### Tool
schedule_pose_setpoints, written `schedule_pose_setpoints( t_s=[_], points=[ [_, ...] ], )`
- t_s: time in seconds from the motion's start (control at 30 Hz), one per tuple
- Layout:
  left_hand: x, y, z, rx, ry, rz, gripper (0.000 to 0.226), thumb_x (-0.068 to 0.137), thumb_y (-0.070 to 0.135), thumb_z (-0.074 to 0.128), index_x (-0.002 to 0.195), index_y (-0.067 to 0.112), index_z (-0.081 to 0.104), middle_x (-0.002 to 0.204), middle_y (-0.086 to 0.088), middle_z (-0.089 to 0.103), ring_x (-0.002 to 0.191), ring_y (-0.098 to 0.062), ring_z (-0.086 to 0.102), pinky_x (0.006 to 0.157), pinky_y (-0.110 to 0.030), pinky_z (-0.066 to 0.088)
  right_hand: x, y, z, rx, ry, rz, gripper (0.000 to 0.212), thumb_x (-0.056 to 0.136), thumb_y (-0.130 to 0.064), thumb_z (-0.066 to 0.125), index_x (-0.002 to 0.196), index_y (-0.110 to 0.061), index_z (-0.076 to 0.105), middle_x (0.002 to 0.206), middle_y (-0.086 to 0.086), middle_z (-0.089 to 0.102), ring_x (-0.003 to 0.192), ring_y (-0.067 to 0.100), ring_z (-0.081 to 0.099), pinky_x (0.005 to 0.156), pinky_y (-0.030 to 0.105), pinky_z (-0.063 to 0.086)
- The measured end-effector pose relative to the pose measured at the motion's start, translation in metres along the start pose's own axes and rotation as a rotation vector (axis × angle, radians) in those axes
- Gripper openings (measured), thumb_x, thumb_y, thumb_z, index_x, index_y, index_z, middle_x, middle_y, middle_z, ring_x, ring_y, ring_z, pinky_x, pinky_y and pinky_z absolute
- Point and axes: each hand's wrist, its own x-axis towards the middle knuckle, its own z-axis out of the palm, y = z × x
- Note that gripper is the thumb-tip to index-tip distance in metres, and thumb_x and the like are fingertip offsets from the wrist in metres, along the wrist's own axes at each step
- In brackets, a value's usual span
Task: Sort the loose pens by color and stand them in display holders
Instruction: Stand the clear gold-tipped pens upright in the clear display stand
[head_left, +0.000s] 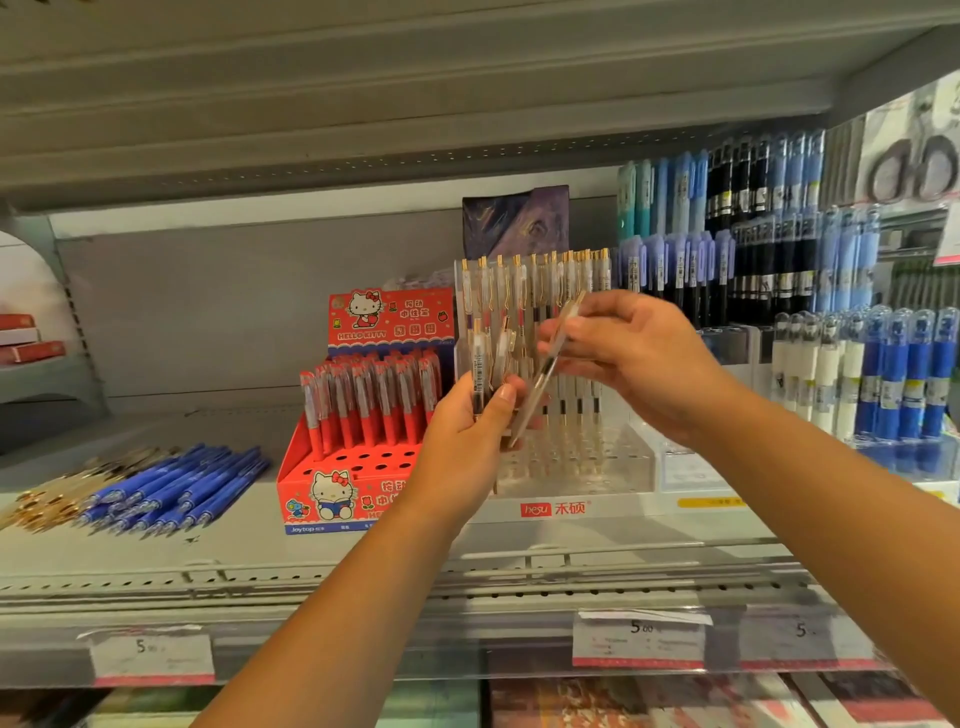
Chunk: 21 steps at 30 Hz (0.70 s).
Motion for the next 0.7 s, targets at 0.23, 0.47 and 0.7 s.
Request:
schedule_pose_setpoints(
  t_s=[0.23, 0.47, 0.7],
  points=[
    [0.001, 0.0, -0.001, 0.01, 0.01, -0.012, 0.016, 0.104, 0.025, 0.046, 0.107, 0.028, 0.061, 0.098, 0.009, 0.075, 0.091, -0.009, 0.071, 0.072, -0.028, 0.054, 0.011, 0.011, -0.028, -0.267, 0.293, -0.139, 0.027, 0.089, -0.013, 0.071, 0.112, -0.02, 0.059, 0.09, 0.007, 0.07, 0.078, 0.017, 0.071, 0.057, 0.029, 0.06],
    [-0.003, 0.005, 0.001, -0.163, -0.035, -0.06, 0.016, 0.103, 0.024, 0.047, 0.11, 0.021, 0.061, 0.089, -0.005, 0.072, 0.079, -0.024, 0.07, 0.071, -0.048, 0.061, 0.016, 0.03, -0.044, -0.373, 0.475, -0.168, 0.02, 0.087, -0.012, 0.073, 0.098, -0.021, 0.059, 0.087, 0.002, 0.065, 0.082, 0.017, 0.069, 0.054, 0.025, 0.059],
    [-0.004, 0.005, 0.001, -0.162, -0.074, -0.082, 0.019, 0.1, 0.03, 0.048, 0.116, 0.023, 0.056, 0.09, -0.008, 0.071, 0.075, -0.028, 0.07, 0.062, -0.046, 0.061, 0.019, 0.043, -0.047, -0.528, 0.39, -0.156, 0.015, 0.086, -0.013, 0.074, 0.093, -0.02, 0.063, 0.086, 0.004, 0.066, 0.079, 0.017, 0.068, 0.055, 0.025, 0.059]
  ],
)
